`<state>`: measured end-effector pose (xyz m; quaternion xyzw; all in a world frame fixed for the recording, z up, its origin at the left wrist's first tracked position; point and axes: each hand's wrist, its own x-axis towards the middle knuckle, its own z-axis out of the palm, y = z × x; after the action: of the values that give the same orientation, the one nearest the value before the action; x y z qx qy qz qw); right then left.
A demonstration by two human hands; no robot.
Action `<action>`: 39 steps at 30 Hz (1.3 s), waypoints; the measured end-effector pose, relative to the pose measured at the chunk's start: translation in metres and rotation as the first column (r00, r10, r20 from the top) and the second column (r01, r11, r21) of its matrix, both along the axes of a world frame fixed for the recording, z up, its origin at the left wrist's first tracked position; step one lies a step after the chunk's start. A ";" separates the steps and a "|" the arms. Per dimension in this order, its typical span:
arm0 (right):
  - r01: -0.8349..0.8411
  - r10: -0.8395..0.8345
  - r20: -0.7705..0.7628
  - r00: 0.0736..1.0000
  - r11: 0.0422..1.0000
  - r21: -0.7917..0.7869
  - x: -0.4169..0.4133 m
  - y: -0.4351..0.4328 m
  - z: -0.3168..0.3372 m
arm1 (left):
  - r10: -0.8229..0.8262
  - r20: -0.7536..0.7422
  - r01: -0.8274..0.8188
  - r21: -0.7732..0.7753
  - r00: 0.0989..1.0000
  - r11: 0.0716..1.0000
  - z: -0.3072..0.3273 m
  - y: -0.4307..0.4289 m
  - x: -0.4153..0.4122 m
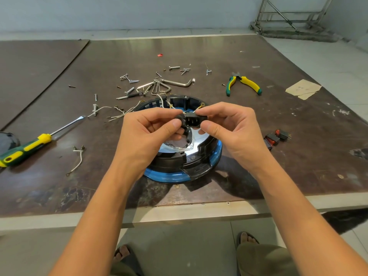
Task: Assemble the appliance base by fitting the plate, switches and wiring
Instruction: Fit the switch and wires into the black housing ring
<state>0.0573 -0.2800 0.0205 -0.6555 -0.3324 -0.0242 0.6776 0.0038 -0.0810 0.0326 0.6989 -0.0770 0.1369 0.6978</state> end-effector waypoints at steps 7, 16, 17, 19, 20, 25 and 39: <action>0.004 -0.003 0.009 1.000 1.000 -0.025 -0.001 0.000 -0.001 | 0.028 0.064 -0.033 0.083 0.998 0.996 0.001 0.000 -0.002; 0.025 -0.025 0.003 1.000 1.000 -0.005 -0.002 0.002 0.000 | 0.016 -0.010 -0.016 0.025 1.000 1.000 0.002 -0.002 -0.003; 0.027 -0.027 0.004 1.000 1.000 -0.006 -0.002 0.001 0.001 | 0.019 -0.016 -0.019 0.026 1.000 0.999 0.002 -0.002 -0.003; 0.028 -0.028 0.006 1.000 1.000 -0.013 -0.003 0.001 0.002 | 0.042 -0.024 -0.041 0.043 0.999 0.998 0.001 -0.002 -0.003; 0.030 -0.030 0.005 1.000 0.999 -0.015 -0.003 0.001 0.002 | 0.059 -0.024 -0.058 0.061 0.998 0.996 0.000 -0.001 -0.002; 0.040 -0.040 -0.009 0.999 0.999 -0.008 -0.004 0.001 0.003 | 0.067 -0.025 -0.065 0.082 0.997 0.995 -0.001 -0.002 -0.001; 0.040 -0.040 -0.020 0.999 0.999 -0.007 -0.003 0.001 0.002 | 0.186 0.090 -0.203 0.250 0.978 0.947 -0.002 -0.006 0.000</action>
<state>0.0543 -0.2786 0.0223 -0.6643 -0.3125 -0.0299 0.6783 0.0043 -0.0874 0.0310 0.7829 -0.0473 0.2166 0.5813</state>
